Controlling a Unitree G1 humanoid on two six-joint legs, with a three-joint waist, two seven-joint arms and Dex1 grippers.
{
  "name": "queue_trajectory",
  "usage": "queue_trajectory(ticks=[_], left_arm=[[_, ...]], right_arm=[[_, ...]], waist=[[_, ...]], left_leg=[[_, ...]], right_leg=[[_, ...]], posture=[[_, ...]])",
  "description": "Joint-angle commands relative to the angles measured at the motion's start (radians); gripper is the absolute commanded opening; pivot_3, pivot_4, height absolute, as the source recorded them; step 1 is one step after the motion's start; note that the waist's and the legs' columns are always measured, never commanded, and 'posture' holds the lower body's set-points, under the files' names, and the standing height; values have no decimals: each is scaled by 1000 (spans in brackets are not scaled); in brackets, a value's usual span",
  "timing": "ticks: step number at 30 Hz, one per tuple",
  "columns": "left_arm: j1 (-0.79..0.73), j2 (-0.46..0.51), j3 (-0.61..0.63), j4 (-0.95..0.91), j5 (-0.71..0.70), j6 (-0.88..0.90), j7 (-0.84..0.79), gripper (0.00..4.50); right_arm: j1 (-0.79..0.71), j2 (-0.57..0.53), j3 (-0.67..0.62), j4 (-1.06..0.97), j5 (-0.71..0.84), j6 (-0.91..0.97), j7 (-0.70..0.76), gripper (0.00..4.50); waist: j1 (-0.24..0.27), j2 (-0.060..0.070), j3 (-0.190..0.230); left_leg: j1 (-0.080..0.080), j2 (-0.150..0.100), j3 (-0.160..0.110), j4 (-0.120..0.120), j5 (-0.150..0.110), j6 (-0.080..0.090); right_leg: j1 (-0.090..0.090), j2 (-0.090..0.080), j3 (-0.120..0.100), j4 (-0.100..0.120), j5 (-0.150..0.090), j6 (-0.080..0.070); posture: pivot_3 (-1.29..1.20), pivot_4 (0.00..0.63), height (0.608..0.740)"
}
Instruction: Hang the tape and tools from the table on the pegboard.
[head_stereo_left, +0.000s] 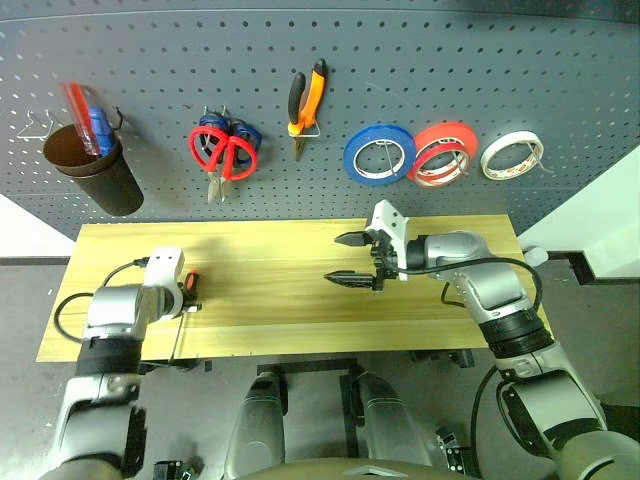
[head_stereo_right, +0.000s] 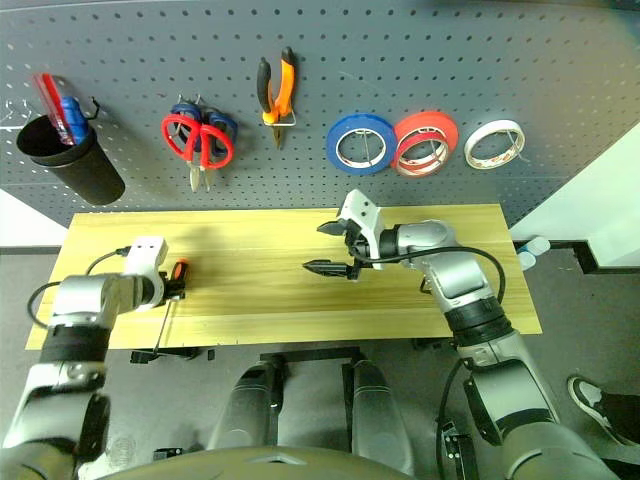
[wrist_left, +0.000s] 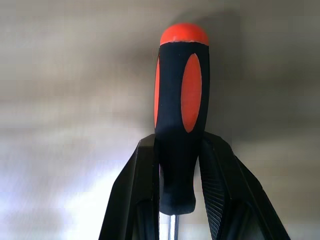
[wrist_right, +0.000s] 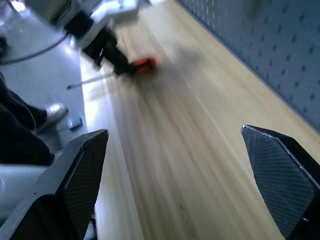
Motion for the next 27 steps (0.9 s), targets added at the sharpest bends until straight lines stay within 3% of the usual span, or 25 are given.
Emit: queue_trajectory(ticks=[1,3,9,13,21,27], left_arm=[[98,6,52,-193,-13,-136,-22,763],[188,-5,86,-279,-32,-270,-67,763],[327,-54,183,-480,-141,-358,-124,763],[373,-59,202,-540,-128,-524,-150,763],[328,-103,336,-673,-199,-704,-99,763],[228,-100,378,-717,-232,-685,-4,763]], right_arm=[[-19,-12,-68,-65,84,10,38,4500],[-19,-25,-82,-84,104,21,50,4500],[-34,-52,-126,-97,161,35,79,4500],[-51,-77,-137,-89,185,51,113,4500],[-123,-89,-170,-34,223,46,139,4500],[-136,-101,-168,-24,223,42,150,4500]], waist=[[6,-1,-4],[7,-3,-12],[8,-7,-46],[9,-7,-68],[15,-7,-105],[57,-3,-130]], left_leg=[[-1,0,0,0,0,-1],[-2,0,1,1,1,-2],[-5,1,1,-1,1,-2],[-5,1,2,-2,1,-2],[-3,1,2,0,1,-2],[-1,1,2,1,1,-2]], right_leg=[[0,0,0,-1,0,-1],[0,-2,0,-4,1,-2],[2,-2,-2,-17,7,-2],[3,-2,-2,-19,7,-1],[5,-1,-2,-19,10,-1],[8,0,-2,-18,10,-1]], posture=[[183,157,740],[192,139,740],[236,97,740],[257,86,740],[315,55,740],[339,44,740]])
